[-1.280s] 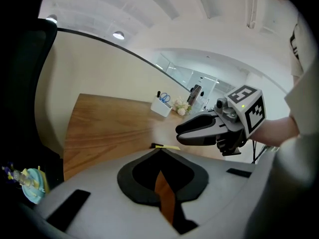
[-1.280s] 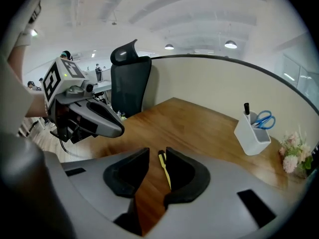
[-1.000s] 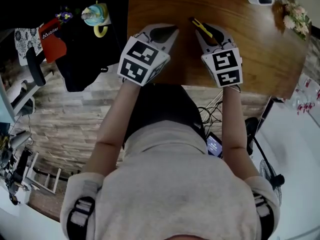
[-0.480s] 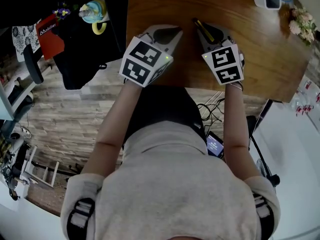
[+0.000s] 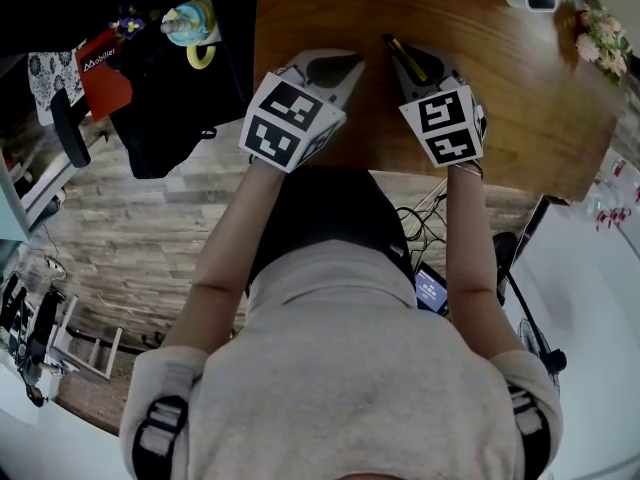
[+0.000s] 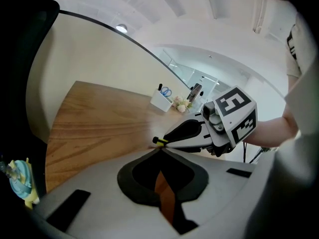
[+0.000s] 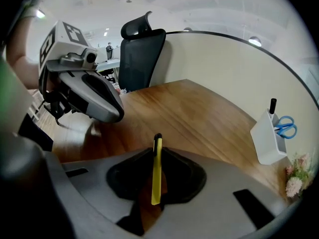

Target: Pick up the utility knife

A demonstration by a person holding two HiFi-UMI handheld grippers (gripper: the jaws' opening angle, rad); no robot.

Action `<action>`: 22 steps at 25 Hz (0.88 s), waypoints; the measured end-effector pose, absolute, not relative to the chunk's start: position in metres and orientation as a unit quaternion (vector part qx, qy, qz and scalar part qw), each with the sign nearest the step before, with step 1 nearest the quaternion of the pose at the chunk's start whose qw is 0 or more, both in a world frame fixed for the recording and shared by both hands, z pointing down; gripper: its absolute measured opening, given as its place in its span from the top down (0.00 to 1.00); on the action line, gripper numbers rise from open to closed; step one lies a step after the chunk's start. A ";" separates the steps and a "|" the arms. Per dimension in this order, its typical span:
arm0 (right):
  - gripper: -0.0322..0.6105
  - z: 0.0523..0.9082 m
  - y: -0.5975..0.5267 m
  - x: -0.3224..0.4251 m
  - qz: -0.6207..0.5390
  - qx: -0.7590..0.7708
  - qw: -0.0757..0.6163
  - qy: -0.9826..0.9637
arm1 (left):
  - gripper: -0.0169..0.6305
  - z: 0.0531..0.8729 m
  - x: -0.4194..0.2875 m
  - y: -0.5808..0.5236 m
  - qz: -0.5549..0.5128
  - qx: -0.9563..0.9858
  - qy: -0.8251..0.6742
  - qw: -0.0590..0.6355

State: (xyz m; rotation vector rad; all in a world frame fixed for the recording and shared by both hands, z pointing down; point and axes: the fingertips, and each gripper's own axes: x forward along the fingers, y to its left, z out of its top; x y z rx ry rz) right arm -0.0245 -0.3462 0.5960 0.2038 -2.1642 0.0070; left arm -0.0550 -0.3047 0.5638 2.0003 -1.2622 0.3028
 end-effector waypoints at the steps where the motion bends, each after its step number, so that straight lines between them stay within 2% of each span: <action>1: 0.84 0.592 -0.346 -0.025 0.002 0.088 0.460 -0.884 | 0.95 0.562 -0.054 -0.304 0.119 0.780 -0.491 0.368; 11: 0.84 0.514 -0.358 -0.026 -0.010 0.179 0.359 -0.916 | 0.95 0.519 -0.055 -0.309 0.147 0.805 -0.486 0.307; 22: 0.84 0.410 -0.368 -0.007 -0.029 0.262 0.243 -0.934 | 0.95 0.441 -0.047 -0.327 0.112 0.827 -0.495 0.240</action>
